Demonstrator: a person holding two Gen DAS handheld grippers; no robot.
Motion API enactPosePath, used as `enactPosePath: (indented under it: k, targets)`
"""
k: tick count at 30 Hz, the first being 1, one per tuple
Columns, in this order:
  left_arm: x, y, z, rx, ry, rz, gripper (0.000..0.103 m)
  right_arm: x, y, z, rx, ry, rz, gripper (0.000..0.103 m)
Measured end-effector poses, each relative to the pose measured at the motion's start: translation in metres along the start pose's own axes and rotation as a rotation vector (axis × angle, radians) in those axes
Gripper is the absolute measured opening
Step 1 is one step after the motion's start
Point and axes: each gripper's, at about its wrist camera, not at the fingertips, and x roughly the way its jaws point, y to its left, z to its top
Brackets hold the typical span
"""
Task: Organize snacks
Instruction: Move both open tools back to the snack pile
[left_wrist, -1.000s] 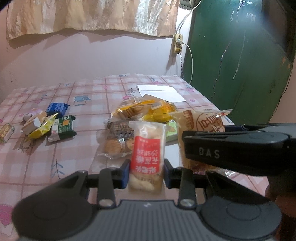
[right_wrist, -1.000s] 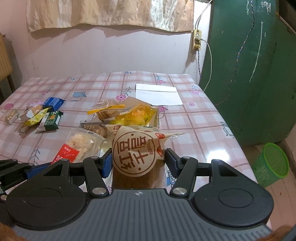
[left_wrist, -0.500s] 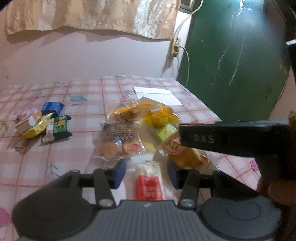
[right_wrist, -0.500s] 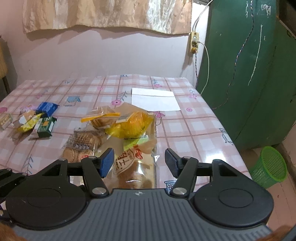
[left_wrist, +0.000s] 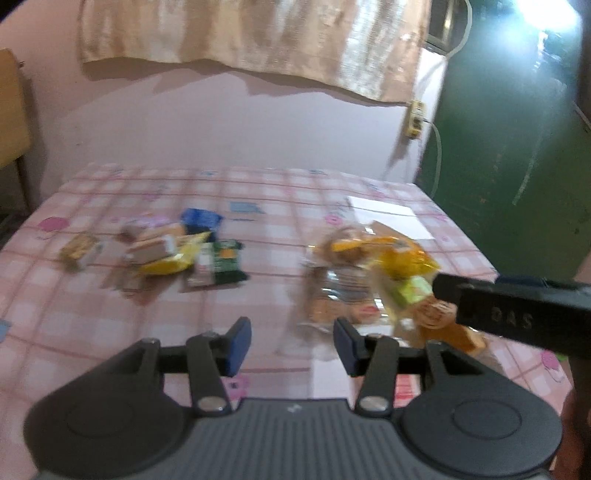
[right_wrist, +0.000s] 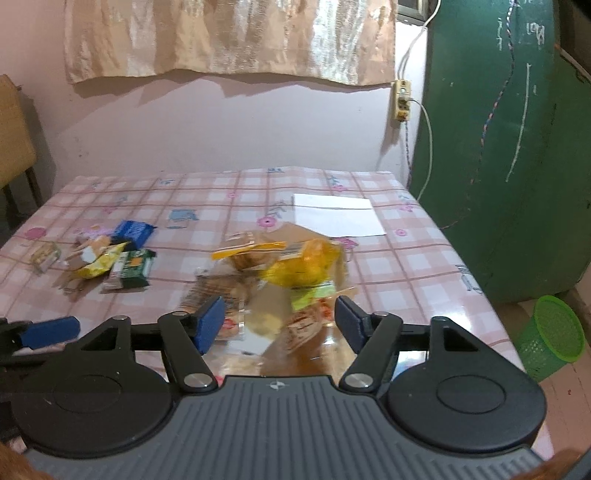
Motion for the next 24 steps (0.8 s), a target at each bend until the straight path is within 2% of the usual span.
enactPosePath:
  k: [12, 24]
  targets:
    - [-0.016, 0.059, 0.004, -0.082, -0.022, 0.098, 0.048, 0.008, 0.056, -0.004, -0.026, 0.025, 0.126, 0.086]
    - [-0.012, 0.096, 0.011, -0.123, -0.026, 0.135, 0.048, 0.032, 0.09, 0.001, -0.071, 0.053, 0.195, 0.086]
